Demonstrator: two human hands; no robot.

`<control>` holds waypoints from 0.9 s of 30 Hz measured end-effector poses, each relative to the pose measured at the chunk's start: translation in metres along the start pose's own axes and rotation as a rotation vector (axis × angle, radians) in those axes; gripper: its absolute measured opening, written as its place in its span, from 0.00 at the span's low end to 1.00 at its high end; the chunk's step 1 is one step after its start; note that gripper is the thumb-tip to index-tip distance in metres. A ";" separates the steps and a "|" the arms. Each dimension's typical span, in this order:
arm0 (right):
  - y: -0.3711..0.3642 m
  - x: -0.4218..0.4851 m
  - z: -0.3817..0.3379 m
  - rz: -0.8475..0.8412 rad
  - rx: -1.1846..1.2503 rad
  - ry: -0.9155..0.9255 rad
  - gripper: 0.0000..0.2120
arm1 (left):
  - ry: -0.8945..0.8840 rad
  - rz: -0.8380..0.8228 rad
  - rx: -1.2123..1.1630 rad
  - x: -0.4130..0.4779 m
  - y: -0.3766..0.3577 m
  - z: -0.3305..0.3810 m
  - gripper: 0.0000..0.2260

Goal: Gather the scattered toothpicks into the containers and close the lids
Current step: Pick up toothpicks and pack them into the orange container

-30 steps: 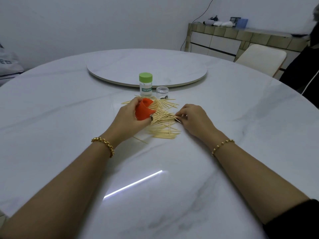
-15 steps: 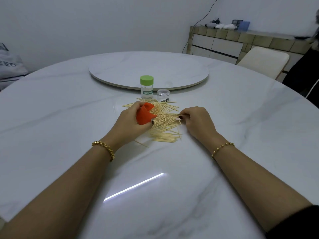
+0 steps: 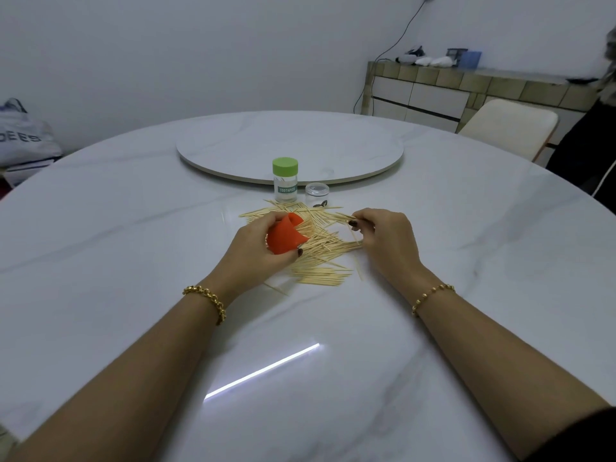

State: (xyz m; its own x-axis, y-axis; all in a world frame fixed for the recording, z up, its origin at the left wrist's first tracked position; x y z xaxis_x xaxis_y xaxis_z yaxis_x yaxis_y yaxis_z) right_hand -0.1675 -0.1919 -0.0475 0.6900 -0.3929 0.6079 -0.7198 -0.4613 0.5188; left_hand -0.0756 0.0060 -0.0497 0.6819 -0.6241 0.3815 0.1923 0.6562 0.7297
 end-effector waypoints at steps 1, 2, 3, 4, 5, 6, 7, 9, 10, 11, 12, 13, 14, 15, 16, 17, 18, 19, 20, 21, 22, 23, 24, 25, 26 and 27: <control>0.001 0.000 -0.001 0.014 0.017 0.006 0.09 | -0.002 0.002 0.003 0.000 0.000 0.000 0.24; 0.001 0.000 -0.002 0.026 0.031 0.011 0.09 | -0.007 0.006 0.007 0.000 0.000 0.001 0.24; 0.002 0.000 -0.003 0.035 0.042 0.013 0.09 | -0.012 0.009 0.010 0.000 0.000 0.001 0.24; 0.002 0.001 -0.005 0.041 0.050 0.017 0.09 | -0.015 0.009 0.010 0.000 0.000 0.002 0.24; 0.003 0.001 -0.007 0.045 0.058 0.025 0.09 | -0.015 0.007 0.009 0.000 0.000 0.002 0.24; 0.002 0.001 -0.009 0.047 0.067 0.035 0.09 | -0.013 0.004 0.008 0.000 0.000 0.002 0.24; 0.002 0.001 -0.011 0.045 0.074 0.048 0.09 | -0.012 0.002 0.009 0.000 0.000 0.002 0.25; -0.001 0.000 -0.015 0.033 0.077 0.082 0.09 | -0.012 0.000 0.020 0.000 -0.001 0.002 0.26; -0.003 -0.001 -0.018 0.026 0.071 0.107 0.08 | -0.011 0.003 0.023 0.001 -0.001 0.002 0.27; -0.004 -0.001 -0.021 0.019 0.058 0.134 0.08 | -0.010 0.007 0.023 0.000 0.000 0.002 0.27; -0.005 -0.002 -0.024 0.013 0.041 0.165 0.08 | -0.010 0.013 0.018 0.000 0.000 0.003 0.26; -0.007 -0.003 -0.027 0.009 0.024 0.202 0.08 | -0.013 0.020 0.012 0.000 0.000 0.003 0.26; -0.008 -0.004 -0.031 0.006 0.013 0.239 0.08 | -0.018 0.025 0.008 0.000 0.000 0.004 0.25; -0.009 -0.005 -0.033 0.002 0.004 0.269 0.07 | -0.022 0.029 0.007 0.000 0.000 0.004 0.25; -0.011 -0.006 -0.036 -0.005 -0.007 0.291 0.07 | -0.024 0.031 0.007 0.000 0.000 0.005 0.25; -0.012 -0.006 -0.038 -0.011 -0.021 0.309 0.07 | -0.026 0.032 0.010 0.001 0.000 0.005 0.25; -0.013 -0.006 -0.040 -0.015 -0.034 0.325 0.07 | -0.026 0.031 0.013 0.001 0.000 0.005 0.26; -0.014 -0.006 -0.042 -0.016 -0.044 0.341 0.06 | -0.027 0.032 0.014 0.001 0.000 0.006 0.26; -0.014 -0.006 -0.043 -0.017 -0.050 0.356 0.07 | -0.029 0.033 0.013 0.001 0.000 0.006 0.26; -0.014 -0.006 -0.045 -0.019 -0.055 0.371 0.07 | -0.032 0.035 0.012 0.000 0.000 0.007 0.26; -0.015 -0.007 -0.047 -0.023 -0.063 0.387 0.08 | -0.035 0.037 0.013 0.000 0.000 0.007 0.25; -0.017 -0.007 -0.048 -0.030 -0.076 0.403 0.10 | -0.038 0.040 0.013 0.000 0.000 0.007 0.25; -0.019 -0.007 -0.050 -0.037 -0.093 0.418 0.12 | -0.039 0.040 0.013 0.000 0.000 0.007 0.25; -0.021 -0.008 -0.051 -0.044 -0.108 0.430 0.15 | -0.038 0.038 0.013 0.000 0.000 0.007 0.25; -0.023 -0.008 -0.052 -0.047 -0.116 0.440 0.17 | -0.036 0.034 0.015 0.000 -0.001 0.006 0.25; -0.024 -0.008 -0.053 -0.049 -0.117 0.447 0.18 | -0.034 0.032 0.017 0.000 -0.001 0.006 0.25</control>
State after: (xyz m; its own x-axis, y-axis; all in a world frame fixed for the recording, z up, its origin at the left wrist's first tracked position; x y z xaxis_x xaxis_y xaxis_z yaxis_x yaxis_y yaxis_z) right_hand -0.1602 -0.1354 -0.0325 0.6409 0.0203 0.7674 -0.7089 -0.3678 0.6018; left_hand -0.0798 0.0026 -0.0465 0.6630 -0.6170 0.4240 0.1585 0.6692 0.7260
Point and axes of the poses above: each hand's wrist, its own x-axis towards the middle knuckle, its own y-axis out of the back of the hand, z = x × y, the point moved 5 cm from there along x, towards the middle knuckle, and after that the axes turned 12 degrees about x, right-handed, at the moved point
